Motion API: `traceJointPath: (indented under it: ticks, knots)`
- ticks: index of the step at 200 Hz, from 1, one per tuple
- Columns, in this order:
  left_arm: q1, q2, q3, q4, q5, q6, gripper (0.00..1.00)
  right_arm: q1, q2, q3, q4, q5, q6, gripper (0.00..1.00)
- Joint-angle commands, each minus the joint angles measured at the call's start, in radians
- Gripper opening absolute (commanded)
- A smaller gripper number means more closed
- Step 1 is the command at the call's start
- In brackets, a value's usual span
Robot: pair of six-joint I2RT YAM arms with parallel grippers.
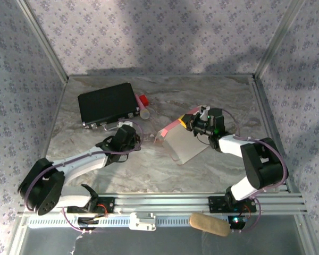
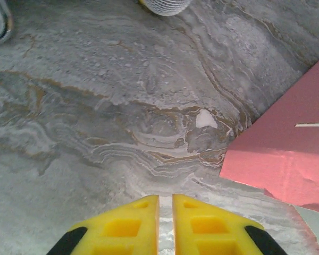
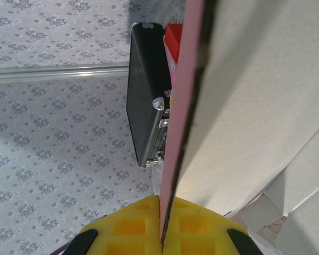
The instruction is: Fold the paper box
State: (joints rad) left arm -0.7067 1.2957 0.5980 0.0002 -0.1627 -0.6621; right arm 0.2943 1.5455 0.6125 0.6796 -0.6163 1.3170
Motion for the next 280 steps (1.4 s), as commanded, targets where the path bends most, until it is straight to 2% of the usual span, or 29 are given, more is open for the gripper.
traceJointPath:
  ticks: [1,42,74,111,153,204,280]
  knots:
    - [0.011,0.042,0.001,0.122,0.053,0.125,0.13,-0.015,0.041,0.028,-0.087,-0.032,-0.074,0.00]
    - [0.032,0.139,0.024,0.261,0.177,0.277,0.13,-0.033,0.057,0.065,-0.159,-0.052,-0.124,0.00]
    - [0.030,0.237,0.069,0.326,0.261,0.326,0.11,-0.033,0.079,0.086,-0.162,-0.056,-0.121,0.00]
    - [-0.004,0.224,-0.035,0.579,0.284,0.408,0.10,-0.033,0.100,0.094,-0.155,-0.059,-0.113,0.00]
    - [-0.015,0.248,-0.088,0.709,0.351,0.517,0.10,-0.032,0.095,0.102,-0.161,-0.058,-0.108,0.00]
    - [-0.029,0.309,-0.097,0.809,0.394,0.551,0.10,-0.032,0.089,0.106,-0.169,-0.060,-0.115,0.00]
    - [-0.068,0.359,-0.048,0.834,0.343,0.556,0.12,-0.034,0.112,0.117,-0.151,-0.062,-0.121,0.00]
